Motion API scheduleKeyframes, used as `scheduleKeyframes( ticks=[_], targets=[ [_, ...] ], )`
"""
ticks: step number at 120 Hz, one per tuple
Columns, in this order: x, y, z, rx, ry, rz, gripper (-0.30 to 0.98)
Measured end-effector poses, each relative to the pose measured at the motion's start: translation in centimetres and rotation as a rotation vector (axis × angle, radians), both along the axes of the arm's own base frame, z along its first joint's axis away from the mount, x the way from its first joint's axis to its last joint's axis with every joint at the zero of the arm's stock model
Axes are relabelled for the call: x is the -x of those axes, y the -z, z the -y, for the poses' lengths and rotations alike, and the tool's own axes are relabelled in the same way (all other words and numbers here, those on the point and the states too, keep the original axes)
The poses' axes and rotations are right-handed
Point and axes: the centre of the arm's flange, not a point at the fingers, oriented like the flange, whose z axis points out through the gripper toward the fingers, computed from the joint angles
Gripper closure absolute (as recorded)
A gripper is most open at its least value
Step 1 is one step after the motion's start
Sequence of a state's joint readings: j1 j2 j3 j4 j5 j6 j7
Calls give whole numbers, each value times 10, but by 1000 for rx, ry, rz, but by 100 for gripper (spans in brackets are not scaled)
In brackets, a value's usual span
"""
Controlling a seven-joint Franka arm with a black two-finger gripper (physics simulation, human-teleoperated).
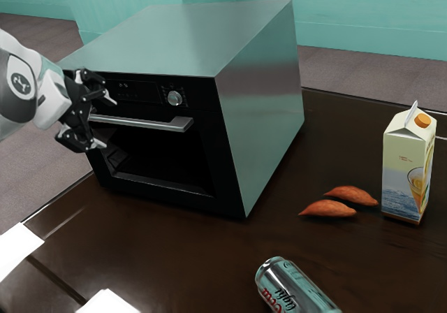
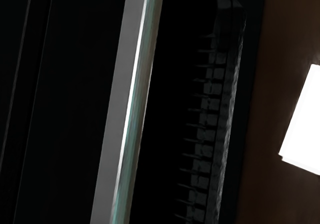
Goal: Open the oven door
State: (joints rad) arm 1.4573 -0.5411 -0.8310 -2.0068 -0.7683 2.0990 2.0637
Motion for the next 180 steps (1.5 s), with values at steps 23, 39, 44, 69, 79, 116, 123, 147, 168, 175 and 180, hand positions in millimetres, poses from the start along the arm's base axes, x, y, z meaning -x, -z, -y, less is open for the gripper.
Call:
scheduleKeyframes(
  ticks=[23,39,44,69,79,116,123,147,168,175,180],
  targets=[
    [-10,10,5,-23,67,-13,0],
    [-10,18,7,-37,90,-26,0],
    [-9,22,6,-39,93,-33,0],
    [-4,36,3,-47,103,-52,-1],
    [2,38,12,-79,95,-63,1],
    [28,51,53,-171,56,-83,0],
    [32,52,67,-190,60,-83,1],
    [51,75,116,-164,140,-85,11],
    [159,10,346,-305,728,47,31],
    [203,-24,390,-360,853,90,21],
    [218,-58,417,-380,917,120,15]
  ],
)
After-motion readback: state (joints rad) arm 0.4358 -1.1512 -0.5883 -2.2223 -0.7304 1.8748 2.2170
